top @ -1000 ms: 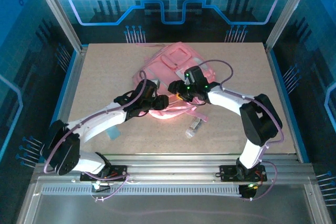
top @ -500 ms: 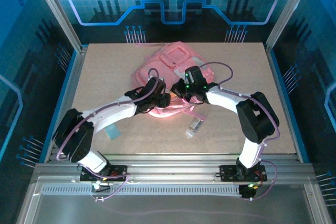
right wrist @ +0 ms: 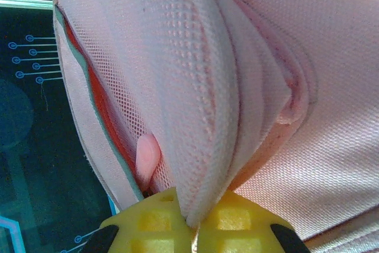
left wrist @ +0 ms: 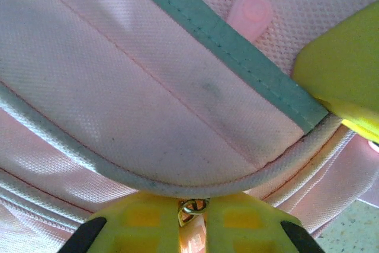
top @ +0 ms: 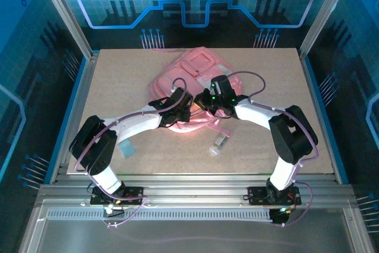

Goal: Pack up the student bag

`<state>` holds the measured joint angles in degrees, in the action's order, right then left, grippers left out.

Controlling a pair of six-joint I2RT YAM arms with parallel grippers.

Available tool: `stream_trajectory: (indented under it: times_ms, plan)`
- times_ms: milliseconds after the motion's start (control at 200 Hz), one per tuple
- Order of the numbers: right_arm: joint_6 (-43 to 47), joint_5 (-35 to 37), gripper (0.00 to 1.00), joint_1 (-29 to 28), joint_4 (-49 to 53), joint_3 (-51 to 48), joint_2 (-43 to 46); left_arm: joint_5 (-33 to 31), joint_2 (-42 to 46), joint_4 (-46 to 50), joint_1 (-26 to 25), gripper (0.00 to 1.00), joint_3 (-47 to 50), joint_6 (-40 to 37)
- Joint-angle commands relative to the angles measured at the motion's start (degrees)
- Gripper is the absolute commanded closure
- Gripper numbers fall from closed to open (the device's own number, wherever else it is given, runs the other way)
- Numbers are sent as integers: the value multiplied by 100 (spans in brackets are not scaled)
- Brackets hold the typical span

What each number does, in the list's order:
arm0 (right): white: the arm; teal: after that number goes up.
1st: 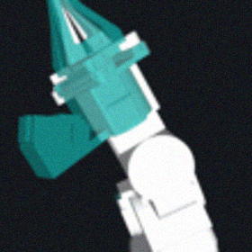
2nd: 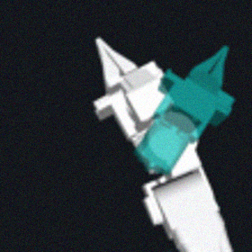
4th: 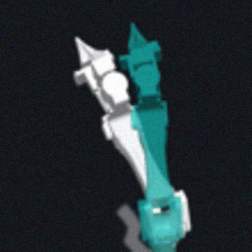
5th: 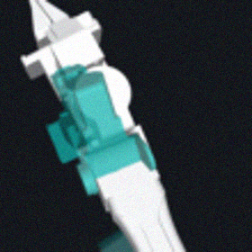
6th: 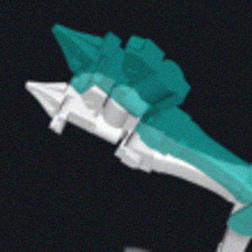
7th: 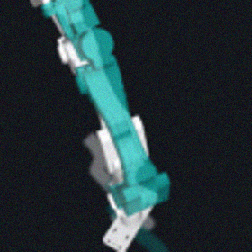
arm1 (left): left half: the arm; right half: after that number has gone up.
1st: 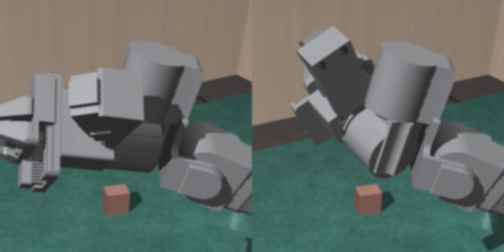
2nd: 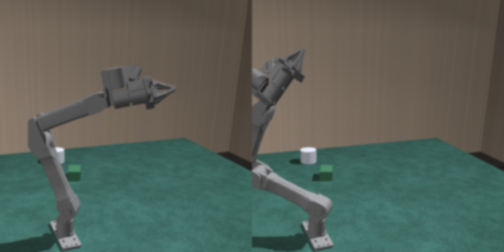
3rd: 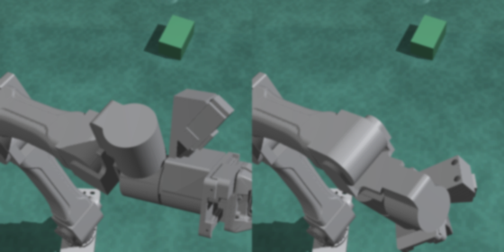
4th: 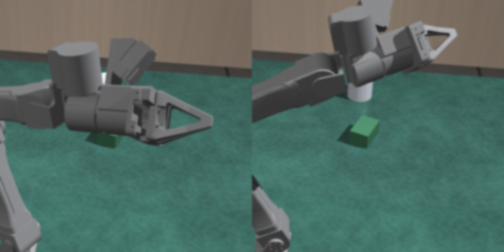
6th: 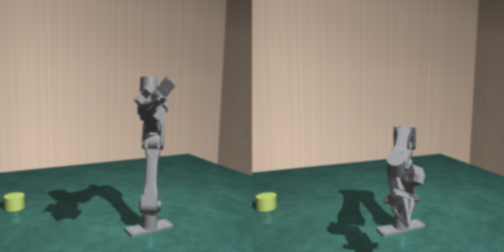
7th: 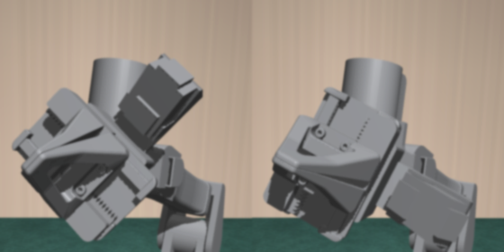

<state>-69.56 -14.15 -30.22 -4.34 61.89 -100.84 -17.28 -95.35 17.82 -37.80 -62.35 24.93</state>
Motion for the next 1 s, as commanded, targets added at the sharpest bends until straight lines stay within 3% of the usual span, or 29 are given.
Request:
stream_trajectory:
  times_ms: [0,30,255,380,520,730,860,995]
  plan:
    - [248,-89,100,173,-421,62,432,-199,104,479,43,96,-128,-200]
    - [286,-112,100,195,-411,60,441,-183,159,549,64,100,-159,-270]
    - [634,-84,100,305,-128,78,530,689,530,921,572,100,-164,-667]
    - [834,-107,100,324,-40,132,553,516,512,1023,692,100,-178,-1031]
    - [1436,-41,100,409,568,379,547,575,413,1334,1184,100,-300,-1267]
    - [1958,-107,100,873,916,358,666,-136,248,1659,1350,100,-517,-1579]
    - [2308,-225,100,1158,1032,631,472,691,509,1598,1195,100,-442,-1523]
    - [2548,-440,100,1354,1094,1140,84,1512,912,1459,695,100,-350,-1394]
